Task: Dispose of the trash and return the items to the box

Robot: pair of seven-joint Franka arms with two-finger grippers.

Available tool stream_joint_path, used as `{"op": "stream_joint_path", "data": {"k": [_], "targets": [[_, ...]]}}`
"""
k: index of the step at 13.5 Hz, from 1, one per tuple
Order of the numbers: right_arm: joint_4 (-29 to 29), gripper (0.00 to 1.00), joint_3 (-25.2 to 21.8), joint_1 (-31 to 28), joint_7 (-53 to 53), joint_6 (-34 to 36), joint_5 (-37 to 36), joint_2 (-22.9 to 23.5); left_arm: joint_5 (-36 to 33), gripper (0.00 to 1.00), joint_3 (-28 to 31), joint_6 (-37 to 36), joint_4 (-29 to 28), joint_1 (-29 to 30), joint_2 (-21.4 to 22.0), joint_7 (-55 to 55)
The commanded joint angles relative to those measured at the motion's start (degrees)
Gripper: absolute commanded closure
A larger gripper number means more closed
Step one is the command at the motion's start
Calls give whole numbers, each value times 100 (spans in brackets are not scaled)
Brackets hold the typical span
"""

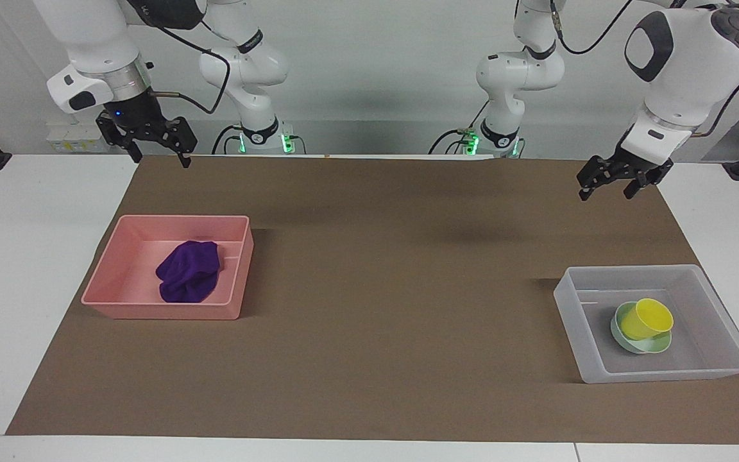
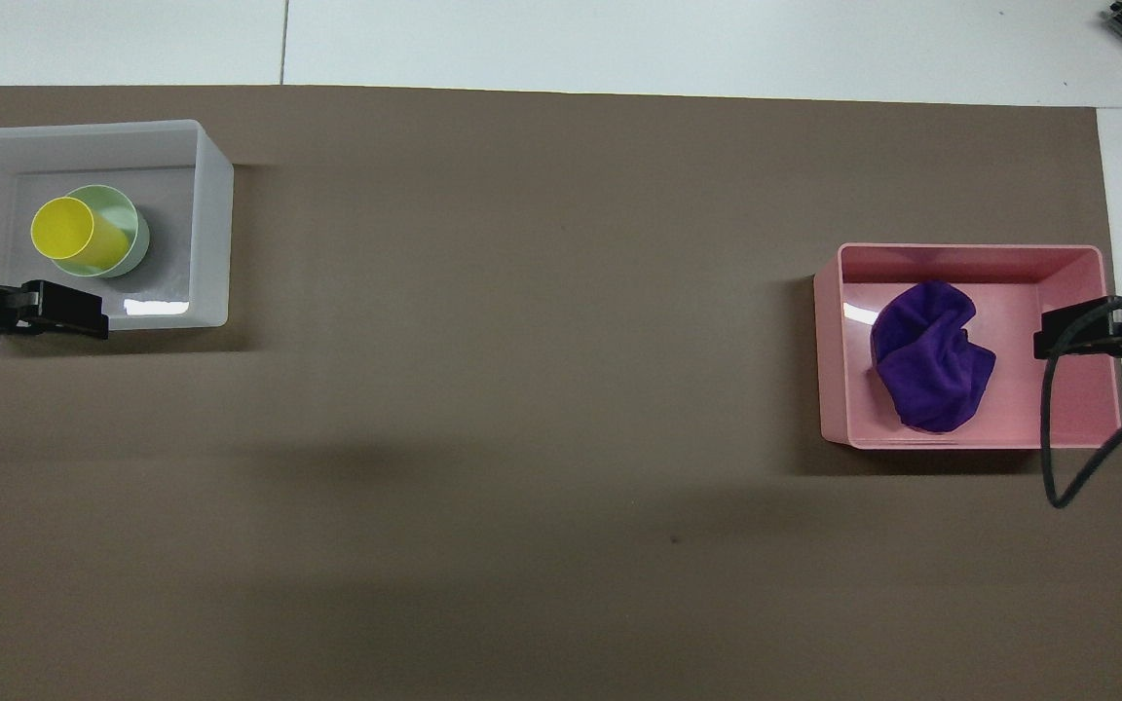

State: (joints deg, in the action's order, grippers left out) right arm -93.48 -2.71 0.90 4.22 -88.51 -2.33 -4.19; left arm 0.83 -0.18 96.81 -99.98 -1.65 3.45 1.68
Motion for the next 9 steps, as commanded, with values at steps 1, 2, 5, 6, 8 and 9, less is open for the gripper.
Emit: {"op": "stream_joint_path", "data": {"k": [1, 2, 5, 6, 8, 9], "targets": [[-144, 0, 25, -46, -150, -79, 66, -91, 67, 0, 141, -476, 266, -56, 26, 16], [-153, 0, 25, -46, -150, -79, 66, -108, 67, 0, 132, -661, 382, -20, -10, -10], [-162, 0, 25, -46, -150, -79, 66, -117, 5, 0, 115, -646, 383, -2, -11, -80], [-162, 0, 25, -46, -150, -79, 66, -117, 5, 0, 115, -654, 383, -2, -11, -72], [-162, 0, 25, -46, -158, -79, 66, -117, 14, 0, 123, -681, 496, -20, -142, -19], [-162, 0, 25, -55, -150, -79, 66, -117, 14, 0, 115, -681, 506, -29, -151, -10]]}}
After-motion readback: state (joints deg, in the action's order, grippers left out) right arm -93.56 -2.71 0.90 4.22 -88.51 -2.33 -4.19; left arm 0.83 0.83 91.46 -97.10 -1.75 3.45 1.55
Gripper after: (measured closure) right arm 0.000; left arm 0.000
